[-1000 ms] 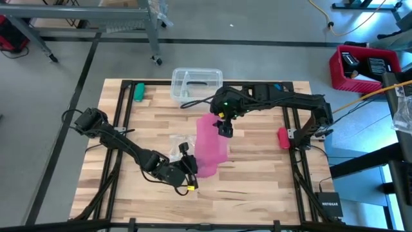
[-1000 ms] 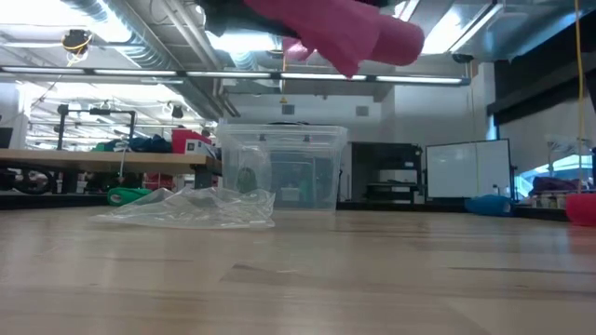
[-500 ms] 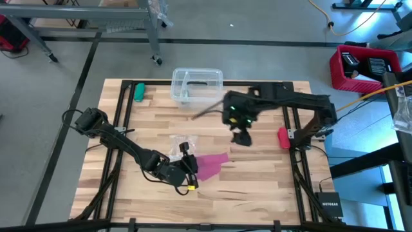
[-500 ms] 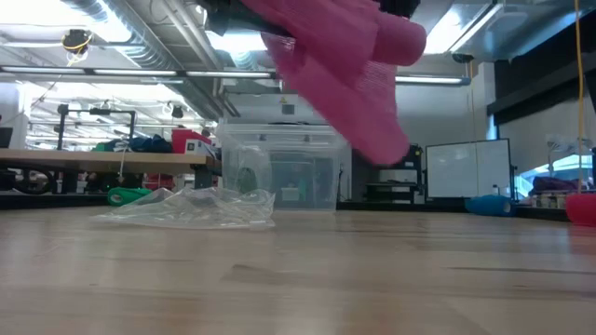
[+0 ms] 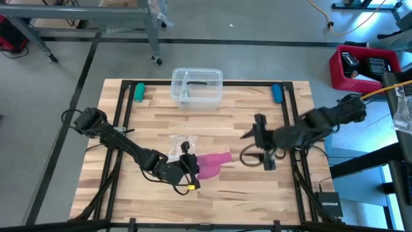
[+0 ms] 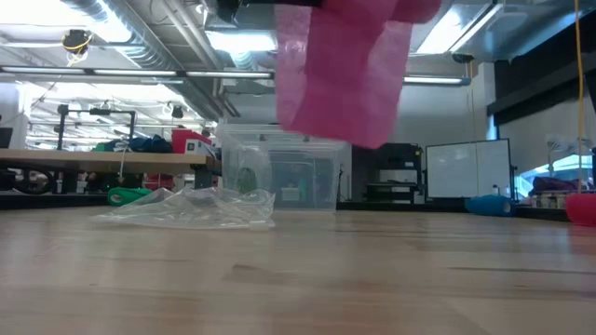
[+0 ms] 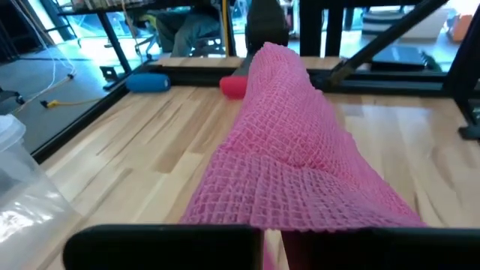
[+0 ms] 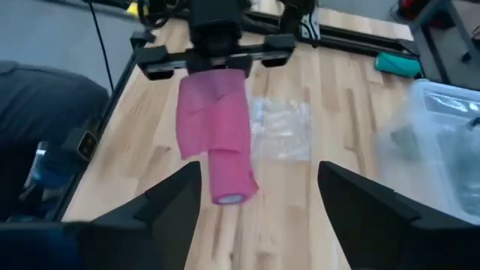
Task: Roll bandage
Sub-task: Roll the pink bandage
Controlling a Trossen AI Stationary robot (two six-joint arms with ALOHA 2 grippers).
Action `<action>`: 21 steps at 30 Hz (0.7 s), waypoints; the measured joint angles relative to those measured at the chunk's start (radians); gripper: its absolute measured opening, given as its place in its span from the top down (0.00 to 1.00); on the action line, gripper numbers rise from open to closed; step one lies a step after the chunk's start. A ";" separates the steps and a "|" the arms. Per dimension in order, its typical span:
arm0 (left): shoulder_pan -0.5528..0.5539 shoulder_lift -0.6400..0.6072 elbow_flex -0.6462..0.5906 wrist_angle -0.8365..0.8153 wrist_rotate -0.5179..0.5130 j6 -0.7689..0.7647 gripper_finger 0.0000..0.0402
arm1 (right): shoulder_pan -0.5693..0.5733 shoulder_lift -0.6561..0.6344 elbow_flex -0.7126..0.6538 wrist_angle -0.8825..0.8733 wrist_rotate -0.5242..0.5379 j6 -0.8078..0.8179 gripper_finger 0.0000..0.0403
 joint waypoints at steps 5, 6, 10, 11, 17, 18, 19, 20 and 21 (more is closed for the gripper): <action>0.001 0.000 0.000 0.021 0.000 0.024 0.96 | 0.053 -0.016 -0.261 0.331 0.013 -0.008 0.33; 0.001 0.000 0.000 0.020 0.000 0.025 0.96 | 0.052 -0.005 -0.297 0.404 0.013 -0.027 0.33; 0.001 0.000 0.000 0.019 0.000 0.025 0.96 | 0.036 0.050 -0.395 0.628 0.022 -0.100 0.33; 0.001 0.000 0.000 0.019 0.000 0.025 0.96 | 0.028 0.068 -0.406 0.672 0.016 -0.112 0.33; 0.001 0.000 0.000 0.019 0.001 0.028 0.96 | 0.001 0.138 -0.411 0.729 0.005 -0.142 0.36; 0.001 0.000 0.000 0.018 0.001 0.028 0.96 | -0.005 0.146 -0.411 0.722 0.010 -0.143 0.38; -0.001 0.000 0.000 0.018 0.001 0.028 0.96 | -0.011 0.151 -0.411 0.718 0.012 -0.143 0.40; -0.001 0.000 0.000 0.020 0.001 0.027 0.96 | -0.017 0.155 -0.411 0.718 0.010 -0.143 0.43; -0.002 0.000 0.000 0.019 0.001 0.026 0.96 | -0.021 0.155 -0.411 0.718 0.005 -0.144 0.46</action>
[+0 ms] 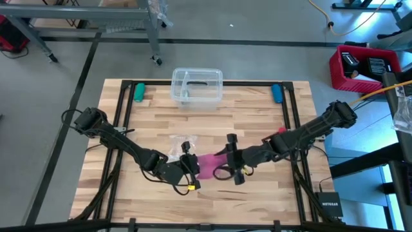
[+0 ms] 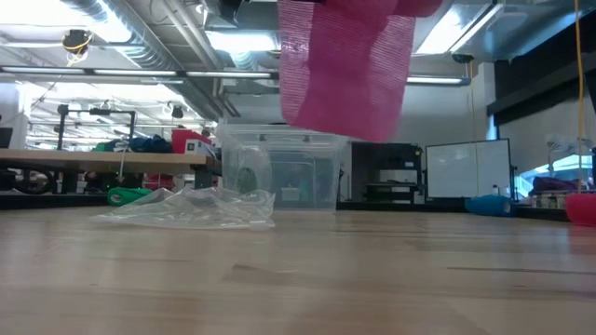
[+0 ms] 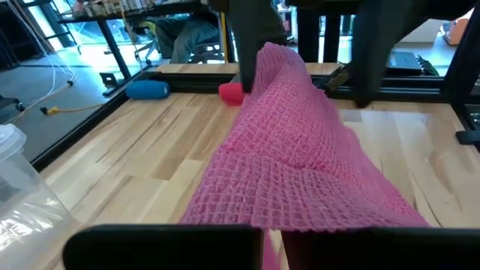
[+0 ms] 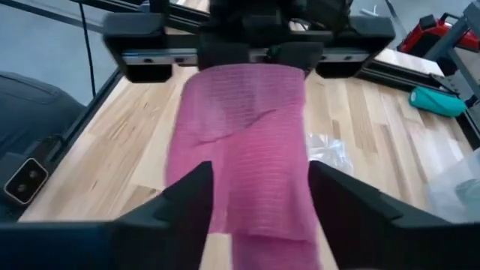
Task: Roll bandage
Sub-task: Roll the pink bandage
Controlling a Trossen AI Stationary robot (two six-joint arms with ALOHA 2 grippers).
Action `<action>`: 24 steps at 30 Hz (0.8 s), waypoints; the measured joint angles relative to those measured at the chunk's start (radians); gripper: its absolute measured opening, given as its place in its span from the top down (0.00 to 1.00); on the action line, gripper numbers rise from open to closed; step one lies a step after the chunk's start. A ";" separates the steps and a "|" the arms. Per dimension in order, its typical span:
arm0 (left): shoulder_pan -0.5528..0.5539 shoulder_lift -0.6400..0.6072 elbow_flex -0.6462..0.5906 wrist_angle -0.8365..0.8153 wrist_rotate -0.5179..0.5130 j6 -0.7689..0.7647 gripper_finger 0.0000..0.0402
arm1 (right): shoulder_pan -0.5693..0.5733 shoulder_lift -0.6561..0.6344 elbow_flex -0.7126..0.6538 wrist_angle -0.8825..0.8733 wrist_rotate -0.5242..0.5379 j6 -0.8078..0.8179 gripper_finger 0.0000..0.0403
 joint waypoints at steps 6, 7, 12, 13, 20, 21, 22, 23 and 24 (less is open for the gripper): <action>-0.005 0.000 0.000 0.000 0.000 -0.001 0.96 | -0.001 -0.001 0.000 0.005 0.018 -0.044 0.69; -0.005 0.000 0.000 0.000 0.000 -0.001 0.96 | -0.001 -0.003 0.000 -0.003 0.017 -0.045 0.74; -0.005 0.000 0.000 -0.004 0.001 -0.001 0.96 | -0.001 0.000 0.000 -0.034 -0.007 -0.045 0.92; -0.005 0.000 0.000 -0.003 0.001 -0.001 0.96 | -0.001 0.000 0.000 -0.033 -0.007 -0.046 0.95; -0.005 0.000 0.001 0.005 -0.008 -0.001 0.96 | 0.001 -0.008 0.050 -0.041 0.060 -0.075 0.98; -0.005 -0.001 0.002 0.006 -0.011 -0.001 0.96 | 0.001 -0.010 0.073 -0.064 0.075 -0.079 0.98; -0.004 -0.003 0.003 0.008 -0.013 -0.001 0.96 | 0.001 -0.012 0.096 -0.089 0.089 -0.088 0.99; -0.003 -0.004 0.004 0.010 -0.014 0.001 0.96 | 0.001 -0.012 0.121 -0.114 0.101 -0.097 0.99; -0.003 -0.005 0.005 -0.001 0.000 0.007 0.96 | 0.001 -0.012 0.147 -0.120 0.133 -0.106 0.99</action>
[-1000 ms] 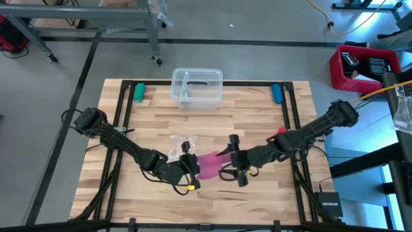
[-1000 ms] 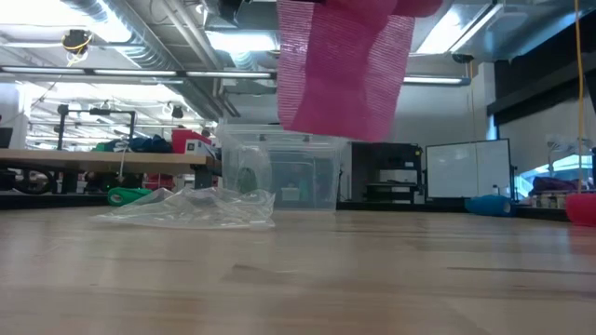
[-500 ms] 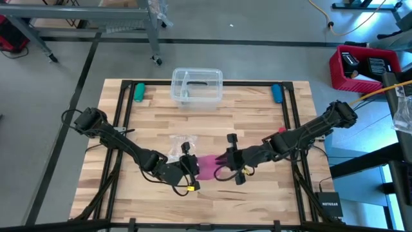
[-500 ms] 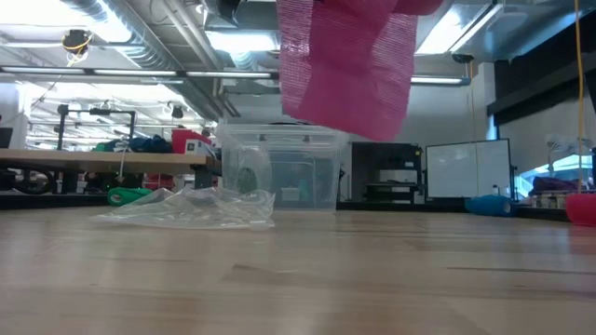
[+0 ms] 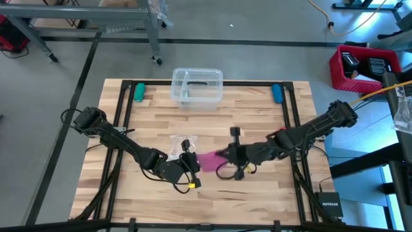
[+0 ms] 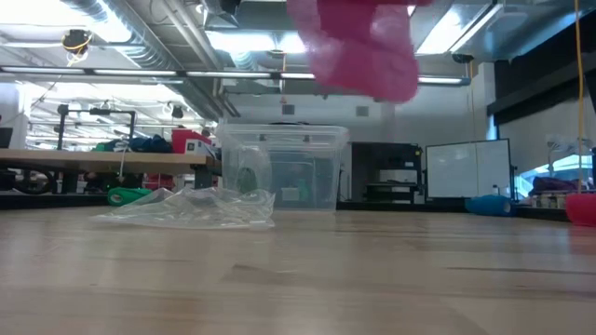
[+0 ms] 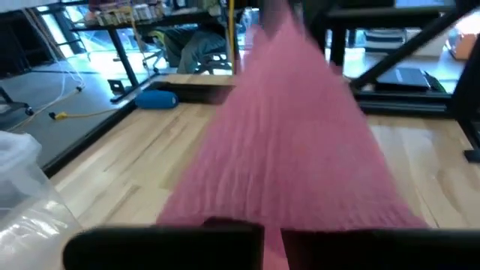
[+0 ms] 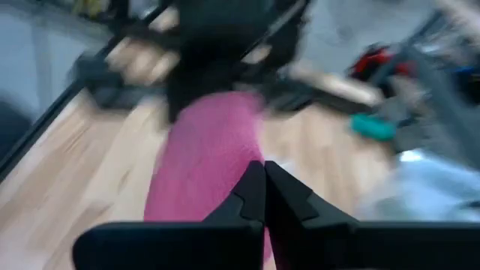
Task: Roll bandage
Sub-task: Roll the pink bandage
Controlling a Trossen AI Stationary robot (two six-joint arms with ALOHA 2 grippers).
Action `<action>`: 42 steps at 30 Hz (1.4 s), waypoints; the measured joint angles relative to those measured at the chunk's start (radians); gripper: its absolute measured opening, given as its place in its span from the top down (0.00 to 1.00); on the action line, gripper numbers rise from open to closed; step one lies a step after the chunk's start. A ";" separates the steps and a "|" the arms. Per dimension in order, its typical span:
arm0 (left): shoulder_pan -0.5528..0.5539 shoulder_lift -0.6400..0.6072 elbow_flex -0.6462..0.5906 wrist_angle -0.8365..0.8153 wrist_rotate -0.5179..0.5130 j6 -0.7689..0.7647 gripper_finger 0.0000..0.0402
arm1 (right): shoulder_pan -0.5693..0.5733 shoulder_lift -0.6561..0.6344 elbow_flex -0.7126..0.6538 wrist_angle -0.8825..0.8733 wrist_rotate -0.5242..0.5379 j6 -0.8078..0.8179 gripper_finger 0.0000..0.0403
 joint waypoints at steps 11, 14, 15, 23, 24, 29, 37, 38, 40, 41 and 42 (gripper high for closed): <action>-0.007 0.006 -0.005 -0.011 0.006 0.013 0.96 | -0.001 -0.015 0.155 -0.128 0.181 -0.070 0.99; -0.023 0.005 -0.005 -0.009 0.009 0.025 0.96 | -0.032 -0.015 0.156 -0.210 0.358 -0.095 0.97; -0.030 0.005 -0.005 -0.011 0.013 0.037 0.96 | -0.046 -0.014 0.155 -0.247 0.390 -0.089 0.96; -0.086 0.005 -0.005 -0.007 0.140 0.067 0.96 | -0.218 -0.014 0.155 -0.542 0.332 0.159 0.83; -0.091 0.005 -0.005 -0.007 0.152 0.051 0.96 | -0.241 -0.014 0.155 -0.583 0.295 0.197 0.79; -0.105 0.005 0.017 -0.009 0.174 -0.033 0.96 | -0.314 -0.014 0.154 -0.735 0.008 0.273 0.59; -0.102 -0.077 0.085 -0.095 0.182 -0.026 0.96 | -0.263 -0.101 0.154 -0.844 -0.203 0.351 0.42; -0.098 -0.099 0.089 -0.107 0.180 -0.014 0.96 | -0.239 -0.120 0.154 -0.836 -0.200 0.355 0.42; -0.085 -0.139 0.091 -0.112 0.163 0.013 0.96 | -0.179 -0.158 0.136 -0.767 -0.170 0.357 0.41; -0.077 -0.161 0.091 -0.114 0.157 0.026 0.96 | -0.144 -0.179 0.117 -0.711 -0.162 0.350 0.40; -0.067 -0.183 0.091 -0.114 0.151 0.041 0.96 | -0.111 -0.199 0.090 -0.650 -0.153 0.339 0.40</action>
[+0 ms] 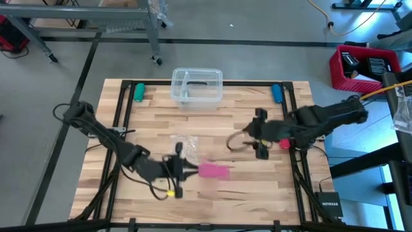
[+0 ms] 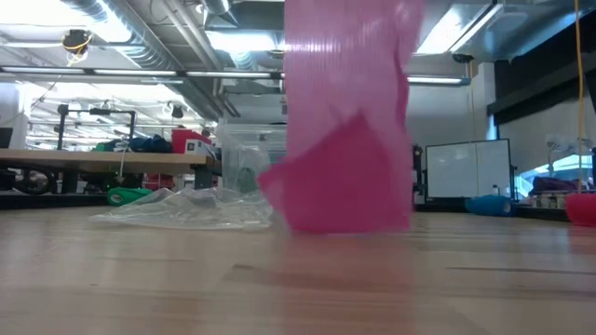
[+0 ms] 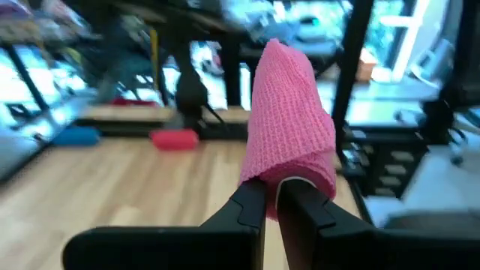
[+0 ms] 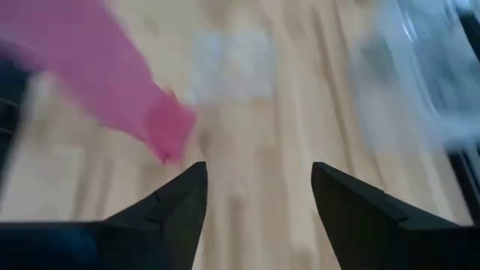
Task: Roll bandage
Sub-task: Roll the pink bandage
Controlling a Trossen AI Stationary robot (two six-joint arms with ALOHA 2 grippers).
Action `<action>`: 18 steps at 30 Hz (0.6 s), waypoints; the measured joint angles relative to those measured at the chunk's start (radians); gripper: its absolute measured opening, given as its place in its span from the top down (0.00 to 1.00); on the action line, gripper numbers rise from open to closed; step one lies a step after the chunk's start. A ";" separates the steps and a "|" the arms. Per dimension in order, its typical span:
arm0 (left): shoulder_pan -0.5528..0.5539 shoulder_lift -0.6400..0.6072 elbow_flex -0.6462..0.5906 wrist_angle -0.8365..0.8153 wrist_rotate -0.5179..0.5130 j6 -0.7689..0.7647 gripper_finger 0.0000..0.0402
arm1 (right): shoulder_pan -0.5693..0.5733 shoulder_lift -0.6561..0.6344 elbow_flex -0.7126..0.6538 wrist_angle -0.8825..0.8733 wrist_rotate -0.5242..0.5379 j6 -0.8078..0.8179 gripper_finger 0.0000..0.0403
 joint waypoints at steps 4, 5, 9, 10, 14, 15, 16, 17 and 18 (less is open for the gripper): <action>0.043 -0.072 0.000 0.004 -0.006 0.008 0.96 | 0.118 -0.064 -0.163 0.318 0.100 -0.091 0.40; 0.051 -0.081 0.000 0.004 -0.007 0.008 0.96 | 0.142 -0.076 -0.217 0.404 0.132 -0.107 0.40; 0.069 -0.096 0.000 0.002 -0.005 0.028 0.96 | 0.183 -0.084 -0.418 0.739 0.185 -0.195 0.40; 0.071 -0.096 0.000 0.000 -0.005 0.030 0.96 | 0.181 -0.083 -0.458 0.822 0.188 -0.204 0.40; 0.072 -0.097 0.000 -0.001 -0.005 0.030 0.96 | 0.153 -0.083 -0.575 1.150 0.182 -0.230 0.40; 0.072 -0.097 0.000 -0.001 -0.004 0.031 0.96 | 0.143 -0.083 -0.594 1.211 0.165 -0.230 0.40; 0.072 -0.097 0.000 -0.001 -0.004 0.032 0.96 | 0.135 -0.083 -0.609 1.267 0.138 -0.229 0.40; 0.072 -0.097 0.000 -0.001 -0.005 0.033 0.96 | 0.126 -0.079 -0.619 1.316 0.101 -0.228 0.40; 0.072 -0.097 0.000 0.001 -0.004 0.033 0.96 | 0.116 -0.071 -0.624 1.354 0.063 -0.228 0.40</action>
